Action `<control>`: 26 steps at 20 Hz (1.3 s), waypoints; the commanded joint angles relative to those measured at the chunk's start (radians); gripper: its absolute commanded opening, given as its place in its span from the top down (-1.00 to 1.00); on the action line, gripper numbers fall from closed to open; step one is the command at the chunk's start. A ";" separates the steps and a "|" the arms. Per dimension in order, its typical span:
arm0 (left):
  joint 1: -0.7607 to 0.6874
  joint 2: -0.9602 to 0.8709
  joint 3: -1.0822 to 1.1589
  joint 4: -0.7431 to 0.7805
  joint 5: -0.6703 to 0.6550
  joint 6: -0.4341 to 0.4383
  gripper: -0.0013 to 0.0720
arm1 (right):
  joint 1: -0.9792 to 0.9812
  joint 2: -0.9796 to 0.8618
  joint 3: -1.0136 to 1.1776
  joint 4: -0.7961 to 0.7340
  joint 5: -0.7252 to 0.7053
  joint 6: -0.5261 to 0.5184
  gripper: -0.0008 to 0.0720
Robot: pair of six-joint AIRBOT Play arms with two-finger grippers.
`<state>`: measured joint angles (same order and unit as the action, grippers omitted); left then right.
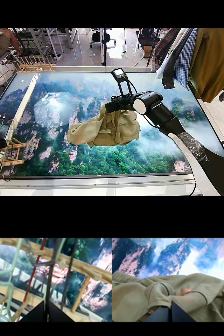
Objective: Fold the clothes and pants, and hang the long-sleeved shirts on hangers.
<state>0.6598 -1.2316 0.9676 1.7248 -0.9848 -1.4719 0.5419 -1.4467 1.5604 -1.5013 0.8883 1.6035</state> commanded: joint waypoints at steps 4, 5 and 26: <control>0.001 0.026 0.000 -0.036 0.024 0.061 0.93 | 0.001 0.000 0.001 0.001 0.002 0.000 0.93; 0.000 0.048 0.001 -0.073 0.029 0.101 0.93 | 0.001 0.000 0.001 0.001 0.002 0.000 0.93; -0.634 0.240 0.084 -1.188 -0.353 0.913 0.94 | -0.101 0.000 0.002 -0.399 -0.124 0.314 0.94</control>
<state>0.1150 -0.9874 1.0500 0.5587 -1.3773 -0.5610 0.4591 -1.4467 1.5612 -1.8832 0.7738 1.8885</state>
